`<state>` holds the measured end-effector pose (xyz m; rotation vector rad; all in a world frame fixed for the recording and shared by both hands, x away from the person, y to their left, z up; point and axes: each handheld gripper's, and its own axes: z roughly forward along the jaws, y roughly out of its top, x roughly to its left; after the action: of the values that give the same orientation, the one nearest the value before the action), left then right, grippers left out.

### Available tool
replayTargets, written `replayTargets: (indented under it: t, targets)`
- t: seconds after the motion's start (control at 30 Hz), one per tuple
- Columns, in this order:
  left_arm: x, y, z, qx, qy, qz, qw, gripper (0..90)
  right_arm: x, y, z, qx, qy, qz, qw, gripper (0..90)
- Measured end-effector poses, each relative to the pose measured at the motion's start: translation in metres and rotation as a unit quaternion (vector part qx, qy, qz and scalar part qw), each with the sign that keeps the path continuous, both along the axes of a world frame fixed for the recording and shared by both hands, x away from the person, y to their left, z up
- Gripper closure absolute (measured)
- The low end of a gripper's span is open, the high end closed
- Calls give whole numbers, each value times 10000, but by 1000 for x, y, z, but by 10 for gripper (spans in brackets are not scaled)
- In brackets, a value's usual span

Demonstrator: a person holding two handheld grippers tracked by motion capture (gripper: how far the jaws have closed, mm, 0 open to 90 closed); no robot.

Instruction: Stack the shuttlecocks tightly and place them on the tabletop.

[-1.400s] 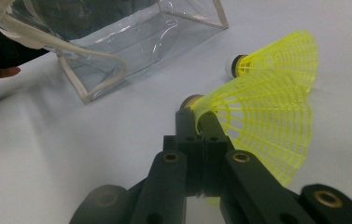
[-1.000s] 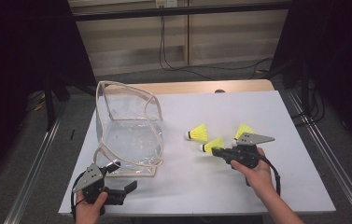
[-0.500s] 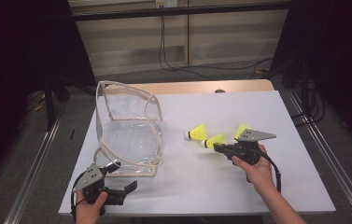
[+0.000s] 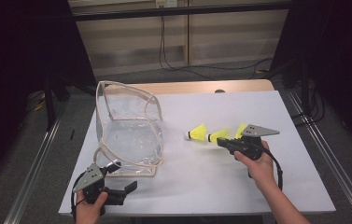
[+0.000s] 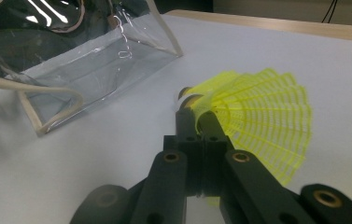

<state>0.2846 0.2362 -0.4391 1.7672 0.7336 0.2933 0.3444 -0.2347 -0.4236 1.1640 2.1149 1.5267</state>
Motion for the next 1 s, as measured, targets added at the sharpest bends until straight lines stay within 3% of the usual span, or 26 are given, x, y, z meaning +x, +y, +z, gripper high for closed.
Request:
replayTargets:
  t: [1.0]
  targets:
    - [0,0,0,2,-14,-24,10000,30,27,1,-11,-145,151,-501,9985,898]
